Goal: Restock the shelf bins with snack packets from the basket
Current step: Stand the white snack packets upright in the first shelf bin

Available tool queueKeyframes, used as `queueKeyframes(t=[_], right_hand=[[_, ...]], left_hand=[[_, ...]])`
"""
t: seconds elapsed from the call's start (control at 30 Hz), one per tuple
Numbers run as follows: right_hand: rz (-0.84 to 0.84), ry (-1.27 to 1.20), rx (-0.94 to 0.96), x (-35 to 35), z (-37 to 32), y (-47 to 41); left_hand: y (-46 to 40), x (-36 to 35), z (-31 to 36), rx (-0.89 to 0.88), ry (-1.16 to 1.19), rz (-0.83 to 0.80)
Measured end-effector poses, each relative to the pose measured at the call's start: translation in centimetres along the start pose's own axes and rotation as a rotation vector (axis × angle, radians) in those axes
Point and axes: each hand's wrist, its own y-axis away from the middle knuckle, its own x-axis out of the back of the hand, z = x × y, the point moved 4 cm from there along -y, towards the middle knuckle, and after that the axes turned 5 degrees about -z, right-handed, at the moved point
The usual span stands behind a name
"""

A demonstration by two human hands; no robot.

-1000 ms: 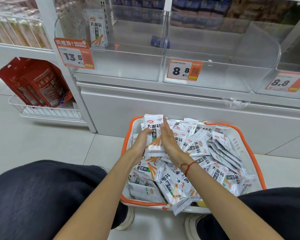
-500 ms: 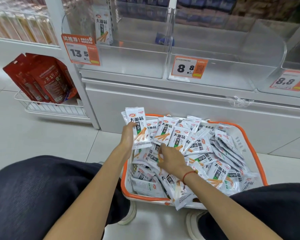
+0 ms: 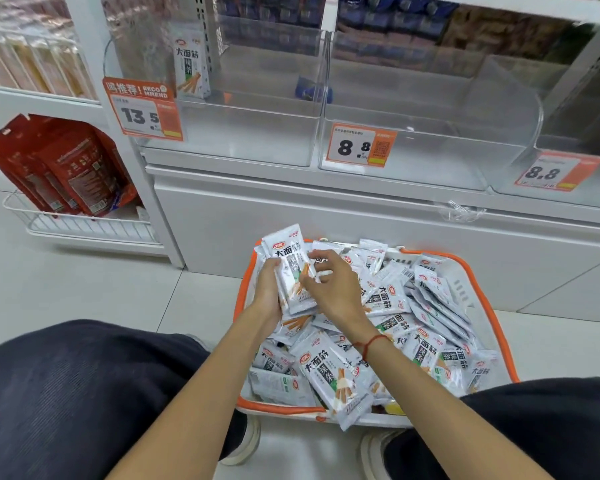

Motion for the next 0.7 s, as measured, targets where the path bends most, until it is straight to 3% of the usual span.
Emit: queueKeyframes(t=[0.13,0.23,0.37,0.5,0.7], right_hand=[[-0.008,0.138,0.054,-0.5,0.3,0.2],[-0.032,0.136,0.044,-0.7,0.7,-0.2],[-0.213,-0.041,-0.073,-0.4,-0.9,-0.8],[-0.424,-0.056,0.053,-0.7,-5.8,-1.8],[-0.353,0.18,0.084,-0.3,-13.7,-6.4]], left_hand=[[0.4,-0.1,-0.8,-0.011,-0.035,-0.084],[0.9,0.2,-0.6,-0.043,-0.051,-0.053],[0.3,0.6,1.1,-0.101,-0.09,-0.035],[1.3,-0.6,6.5,-0.184,-0.131,-0.046],[2.9,-1.9,16.1,-0.294,-0.213,-0.117]])
